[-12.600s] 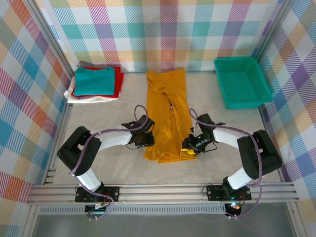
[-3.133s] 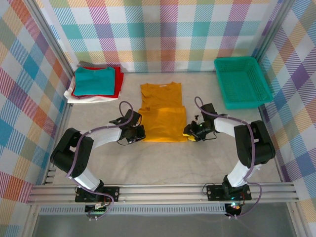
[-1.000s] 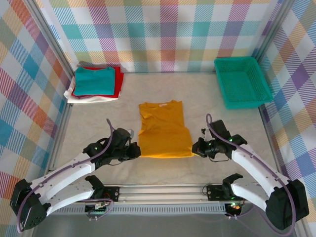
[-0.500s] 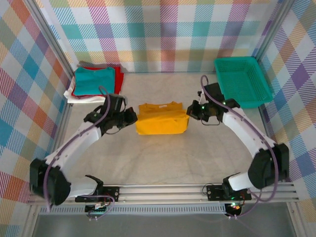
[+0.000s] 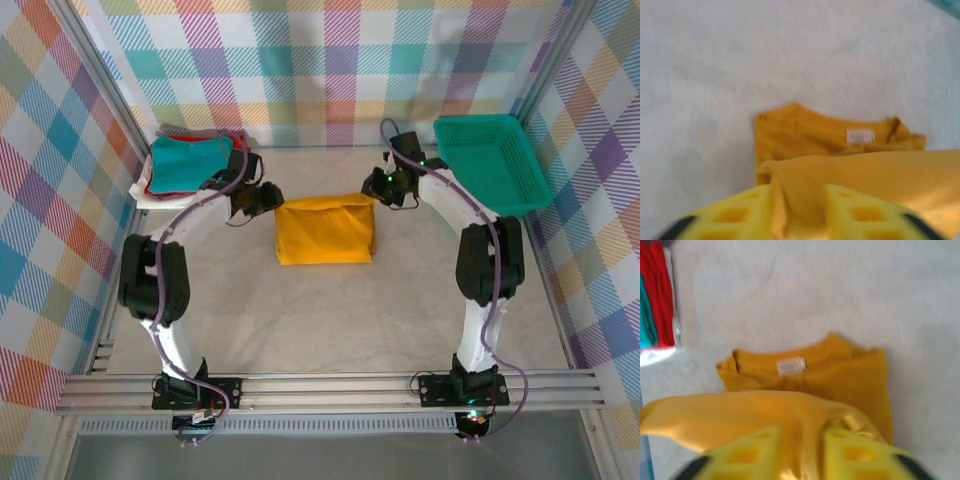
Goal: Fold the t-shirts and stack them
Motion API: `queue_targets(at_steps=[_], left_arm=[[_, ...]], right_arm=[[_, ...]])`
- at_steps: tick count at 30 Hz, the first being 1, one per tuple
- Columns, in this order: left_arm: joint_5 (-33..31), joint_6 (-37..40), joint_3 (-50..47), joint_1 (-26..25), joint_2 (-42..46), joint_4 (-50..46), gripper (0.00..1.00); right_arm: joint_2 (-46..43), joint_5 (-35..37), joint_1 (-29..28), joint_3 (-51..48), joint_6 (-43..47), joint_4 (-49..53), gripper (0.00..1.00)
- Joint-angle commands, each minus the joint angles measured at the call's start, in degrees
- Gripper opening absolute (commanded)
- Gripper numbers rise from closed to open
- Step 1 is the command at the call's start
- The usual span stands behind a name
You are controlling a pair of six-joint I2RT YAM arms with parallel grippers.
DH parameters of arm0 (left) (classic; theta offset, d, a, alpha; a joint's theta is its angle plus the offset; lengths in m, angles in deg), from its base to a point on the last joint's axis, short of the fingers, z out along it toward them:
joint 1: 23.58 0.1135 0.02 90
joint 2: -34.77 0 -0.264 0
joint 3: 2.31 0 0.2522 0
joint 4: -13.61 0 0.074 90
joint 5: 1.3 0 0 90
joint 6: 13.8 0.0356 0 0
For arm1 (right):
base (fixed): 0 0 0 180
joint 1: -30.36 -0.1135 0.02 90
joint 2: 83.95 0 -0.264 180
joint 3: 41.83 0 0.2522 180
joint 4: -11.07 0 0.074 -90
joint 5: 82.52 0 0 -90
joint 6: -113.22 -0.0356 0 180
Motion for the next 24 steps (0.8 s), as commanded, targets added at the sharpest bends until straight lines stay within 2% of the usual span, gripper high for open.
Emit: queue_targets(at_steps=[1,4,7,8,9,10,11,13,16,20,24], left_arm=[[-5.8,4.5,11.1,1.4,-4.9,-2.9,0.57],[-5.6,3.8,13.3,0.7,-3.8,-4.0,0.60],[-5.2,2.2,4.5,-2.6,3.2,1.3,0.54],[-4.9,1.7,1.2,-3.8,4.9,3.3,0.53],[-3.6,1.0,-2.3,-5.2,6.1,6.1,0.50],[-2.4,-0.1,-5.5,-6.1,6.8,9.4,0.48],[-1.8,-0.9,-7.8,-6.9,6.9,12.1,0.47],[0.1,-1.1,-12.3,-8.2,5.7,18.5,0.45],[1.6,-1.4,-14.8,-8.4,1.3,22.6,0.41],[0.4,-1.5,-18.9,-8.3,-2.7,27.4,0.39],[0.0,-3.6,-22.9,-7.9,-2.6,32.0,0.40]], right_arm=[[5.5,0.5,2.4,11.6,1.0,5.1,0.44],[3.7,-0.5,1.9,13.8,2.5,6.1,0.44],[-4.0,-1.1,-0.3,5.1,5.1,2.9,0.41],[-6.5,-2.5,-0.8,0.6,4.8,0.6,0.36],[-9.3,-5.0,-1.2,-5.4,3.1,-4.5,0.23],[-11.2,-7.8,-1.6,-11.2,0.7,-9.6,0.16],[-11.9,-10.2,-1.9,-15.1,-1.1,-13.4,0.12],[-10.5,-13.7,-2.8,-19.1,-2.6,-17.2,0.08],[-6.3,-14.8,-3.5,-21.7,-2.9,-19.8,0.08],[-1.5,-11.8,-3.3,-24.0,-2.1,-21.5,0.06],[1.2,-9.7,-3.0,-26.7,-3.1,-23.2,0.06]])
